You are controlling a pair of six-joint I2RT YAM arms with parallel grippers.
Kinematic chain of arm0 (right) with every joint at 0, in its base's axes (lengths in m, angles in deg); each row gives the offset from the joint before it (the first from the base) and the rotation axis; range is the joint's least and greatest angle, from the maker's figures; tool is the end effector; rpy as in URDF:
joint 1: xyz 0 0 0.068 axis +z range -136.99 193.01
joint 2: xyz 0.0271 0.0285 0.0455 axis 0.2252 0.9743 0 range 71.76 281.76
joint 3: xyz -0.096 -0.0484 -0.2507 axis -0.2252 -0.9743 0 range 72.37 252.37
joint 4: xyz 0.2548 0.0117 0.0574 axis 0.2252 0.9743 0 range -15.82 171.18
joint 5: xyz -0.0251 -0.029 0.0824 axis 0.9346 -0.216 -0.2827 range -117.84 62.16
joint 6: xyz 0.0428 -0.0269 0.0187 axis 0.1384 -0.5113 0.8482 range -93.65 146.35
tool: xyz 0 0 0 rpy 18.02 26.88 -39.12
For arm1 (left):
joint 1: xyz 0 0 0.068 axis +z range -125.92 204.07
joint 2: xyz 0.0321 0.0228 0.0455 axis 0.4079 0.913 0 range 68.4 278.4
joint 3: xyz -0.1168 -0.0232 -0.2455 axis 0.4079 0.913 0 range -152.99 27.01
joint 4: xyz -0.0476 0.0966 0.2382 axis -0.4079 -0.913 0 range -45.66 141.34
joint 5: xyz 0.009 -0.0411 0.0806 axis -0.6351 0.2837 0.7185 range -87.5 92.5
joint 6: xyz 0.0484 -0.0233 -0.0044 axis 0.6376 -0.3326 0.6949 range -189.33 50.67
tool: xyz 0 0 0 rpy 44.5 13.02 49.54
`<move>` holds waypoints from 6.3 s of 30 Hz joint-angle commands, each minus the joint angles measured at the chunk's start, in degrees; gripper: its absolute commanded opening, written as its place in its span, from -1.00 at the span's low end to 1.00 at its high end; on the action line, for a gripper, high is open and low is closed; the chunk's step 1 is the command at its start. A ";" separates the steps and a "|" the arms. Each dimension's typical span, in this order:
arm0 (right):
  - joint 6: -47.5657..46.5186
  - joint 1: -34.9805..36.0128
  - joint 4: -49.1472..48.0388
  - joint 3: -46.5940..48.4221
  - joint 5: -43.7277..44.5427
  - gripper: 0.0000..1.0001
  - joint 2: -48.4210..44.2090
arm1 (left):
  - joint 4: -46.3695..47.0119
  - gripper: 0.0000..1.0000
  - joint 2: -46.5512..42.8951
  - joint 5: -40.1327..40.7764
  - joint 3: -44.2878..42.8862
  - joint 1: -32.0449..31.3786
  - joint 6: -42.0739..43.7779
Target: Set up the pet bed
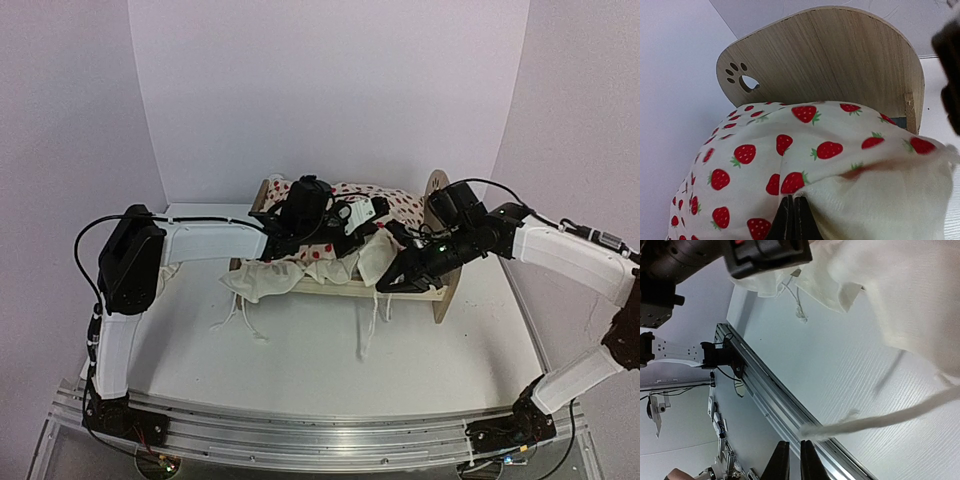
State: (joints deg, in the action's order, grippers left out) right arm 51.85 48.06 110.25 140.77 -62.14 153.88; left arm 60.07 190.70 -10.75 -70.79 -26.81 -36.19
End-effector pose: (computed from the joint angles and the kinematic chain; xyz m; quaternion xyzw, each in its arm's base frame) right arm 0.2363 0.1902 0.2963 -0.1757 0.8857 0.4048 0.1442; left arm 0.3176 -0.4035 0.2602 0.5818 0.5420 -0.1833 0.5780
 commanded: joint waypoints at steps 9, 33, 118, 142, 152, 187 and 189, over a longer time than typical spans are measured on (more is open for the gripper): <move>3.61 4.40 2.74 -0.47 24.33 -0.23 1.25 | 0.09 -1.00 -0.41 1.38 0.49 2.12 2.00; -5.84 12.97 -73.68 -43.46 51.13 -0.04 2.97 | -0.12 -1.00 -0.22 0.07 -0.07 2.54 1.10; -12.21 -4.06 -2.76 -5.78 49.15 0.35 -14.10 | -5.04 -1.00 6.07 -9.88 -7.24 -2.00 -6.61; -4.45 -4.09 -1.18 -13.20 45.42 0.40 -20.06 | -41.46 0.19 -3.68 -4.66 -6.88 -2.11 5.46; -2.11 -4.02 -1.18 -16.72 44.26 0.40 -21.39 | -41.57 0.24 5.67 -3.38 -12.48 -2.25 2.92; 4.93 -4.07 -53.99 -56.12 59.28 -0.25 -38.16 | -53.01 -1.00 -0.39 -15.71 -36.54 -2.43 -14.38; 5.68 -4.08 -64.62 -61.00 61.77 -0.31 -37.79 | -52.91 -1.00 -0.39 -16.34 -38.39 -2.50 -15.56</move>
State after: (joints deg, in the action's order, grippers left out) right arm 54.51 44.17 72.49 86.90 -10.07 116.48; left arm 1.42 200.08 -21.88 -100.16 -29.50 -46.14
